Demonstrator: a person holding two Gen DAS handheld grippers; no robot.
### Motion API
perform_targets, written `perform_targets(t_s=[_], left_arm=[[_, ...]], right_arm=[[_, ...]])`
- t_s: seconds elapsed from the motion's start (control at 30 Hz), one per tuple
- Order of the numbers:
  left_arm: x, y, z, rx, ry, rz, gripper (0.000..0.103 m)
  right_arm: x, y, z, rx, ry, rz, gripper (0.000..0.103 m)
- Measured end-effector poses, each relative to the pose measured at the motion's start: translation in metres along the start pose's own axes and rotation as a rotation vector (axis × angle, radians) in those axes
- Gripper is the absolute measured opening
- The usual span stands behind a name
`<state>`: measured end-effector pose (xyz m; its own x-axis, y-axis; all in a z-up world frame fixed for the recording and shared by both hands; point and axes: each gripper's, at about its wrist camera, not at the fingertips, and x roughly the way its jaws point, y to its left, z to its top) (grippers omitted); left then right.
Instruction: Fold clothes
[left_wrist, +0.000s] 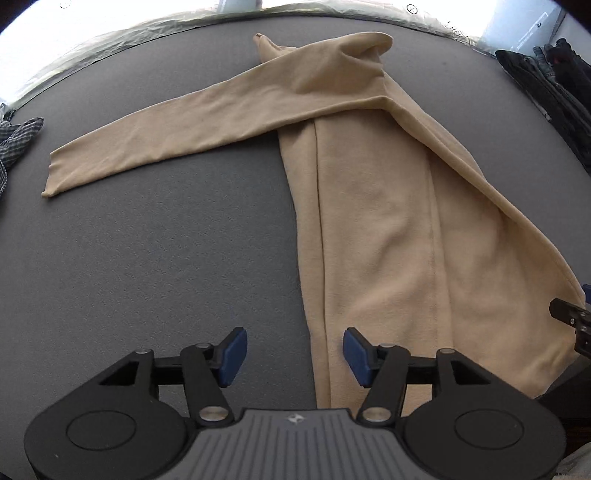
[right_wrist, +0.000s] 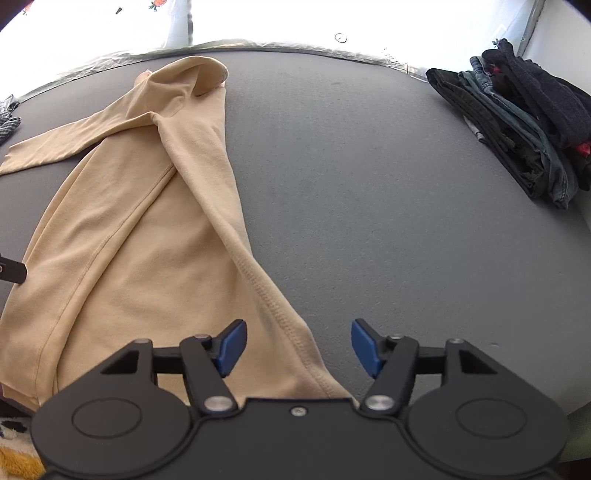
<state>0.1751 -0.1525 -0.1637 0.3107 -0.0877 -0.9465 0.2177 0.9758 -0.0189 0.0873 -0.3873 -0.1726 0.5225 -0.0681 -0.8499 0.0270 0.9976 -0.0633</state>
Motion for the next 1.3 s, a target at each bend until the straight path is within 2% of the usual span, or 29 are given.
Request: perform_targets(t_s=[0.13, 0.23, 0.3, 0.4, 0.77, 0.9, 1.13, 1.2, 1.3], left_arm=[[-0.001, -0.01, -0.019, -0.06, 0.038, 0.038, 0.059], [-0.003, -0.012, -0.032, -0.125, 0.052, 0.055, 0.061], [-0.004, -0.014, -0.04, -0.159, 0.058, 0.069, 0.064], [-0.006, -0.016, -0.051, -0.203, 0.061, 0.08, 0.066], [-0.006, -0.016, -0.064, -0.263, 0.049, 0.098, 0.082], [-0.006, -0.014, -0.064, -0.258, 0.049, 0.093, 0.085], [-0.003, -0.007, -0.061, -0.245, 0.066, 0.068, 0.094], [-0.002, -0.003, -0.059, -0.249, 0.075, 0.051, 0.096], [-0.002, -0.001, -0.054, -0.262, 0.087, 0.053, 0.096]], right_arm=[[-0.002, -0.01, -0.004, -0.009, -0.007, 0.105, 0.044], [-0.004, -0.018, -0.007, -0.016, -0.013, 0.184, 0.032], [-0.006, -0.019, -0.007, -0.011, -0.01, 0.238, 0.014], [-0.008, -0.021, -0.006, -0.001, -0.005, 0.32, 0.008], [0.004, 0.0, 0.003, 0.141, 0.082, 0.644, 0.006], [0.016, 0.016, 0.008, 0.2, 0.138, 0.743, 0.006], [0.045, 0.047, 0.004, 0.229, 0.269, 0.729, 0.012], [0.046, 0.046, 0.005, 0.251, 0.279, 0.744, 0.022], [0.044, 0.043, 0.01, 0.262, 0.294, 0.75, 0.029]])
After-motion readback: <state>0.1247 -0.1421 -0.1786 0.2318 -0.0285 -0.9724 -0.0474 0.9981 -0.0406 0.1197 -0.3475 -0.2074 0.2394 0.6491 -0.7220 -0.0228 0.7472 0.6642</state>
